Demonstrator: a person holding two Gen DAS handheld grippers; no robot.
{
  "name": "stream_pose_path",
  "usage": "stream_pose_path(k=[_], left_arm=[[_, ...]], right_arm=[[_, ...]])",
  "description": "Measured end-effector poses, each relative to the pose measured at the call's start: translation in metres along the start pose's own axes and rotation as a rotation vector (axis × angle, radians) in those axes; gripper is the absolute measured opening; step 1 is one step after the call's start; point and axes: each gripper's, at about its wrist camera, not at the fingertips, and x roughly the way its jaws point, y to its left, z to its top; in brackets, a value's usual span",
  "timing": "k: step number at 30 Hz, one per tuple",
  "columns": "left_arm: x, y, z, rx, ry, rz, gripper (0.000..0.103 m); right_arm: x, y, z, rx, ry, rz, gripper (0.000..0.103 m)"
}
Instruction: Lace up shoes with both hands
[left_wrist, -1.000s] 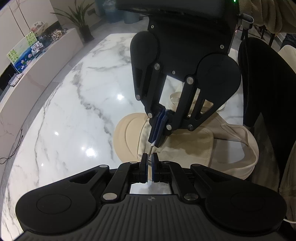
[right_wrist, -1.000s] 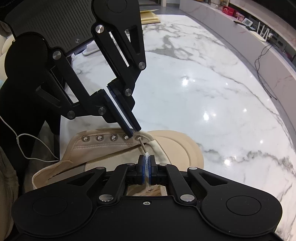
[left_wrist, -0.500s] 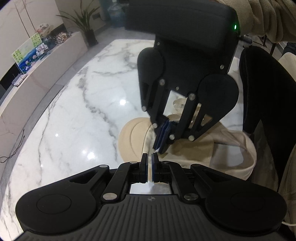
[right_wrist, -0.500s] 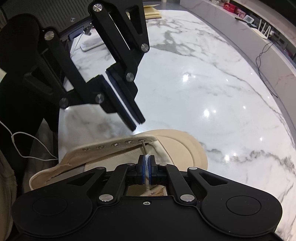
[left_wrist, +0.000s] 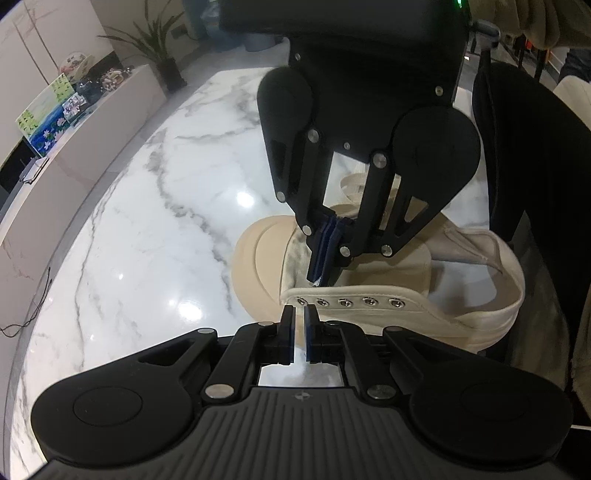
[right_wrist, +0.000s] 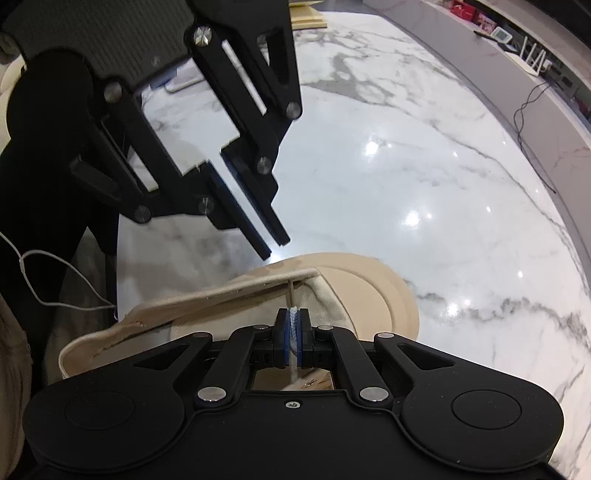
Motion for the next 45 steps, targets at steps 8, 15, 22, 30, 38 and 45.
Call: stream_pose_path(k=[8,15,22,30,38,45], left_arm=[[0.010,-0.001,-0.002,0.037,0.007,0.008,0.014],[0.019,-0.001,-0.001,0.059,0.020,-0.010,0.009],[0.025,-0.001,-0.001,0.057,0.035,-0.015,0.002],[0.018,-0.002,-0.003,0.000,0.043,0.010,0.002],[-0.002,0.000,-0.010,-0.065,0.042,0.059,0.002],[-0.011,0.000,-0.010,-0.100,0.035,0.082,0.002]], right_arm=[[-0.001,-0.003,0.008,0.007,-0.044,0.010,0.002],[0.002,-0.010,0.013,0.010,-0.056,0.021,0.002],[0.004,-0.012,0.010,0.006,-0.063,0.016,0.002],[-0.017,-0.017,0.002,0.070,-0.120,-0.051,0.010],[-0.035,-0.025,-0.025,0.170,-0.082,-0.162,0.010],[-0.025,-0.007,-0.058,0.211,-0.009,-0.169,0.010]])
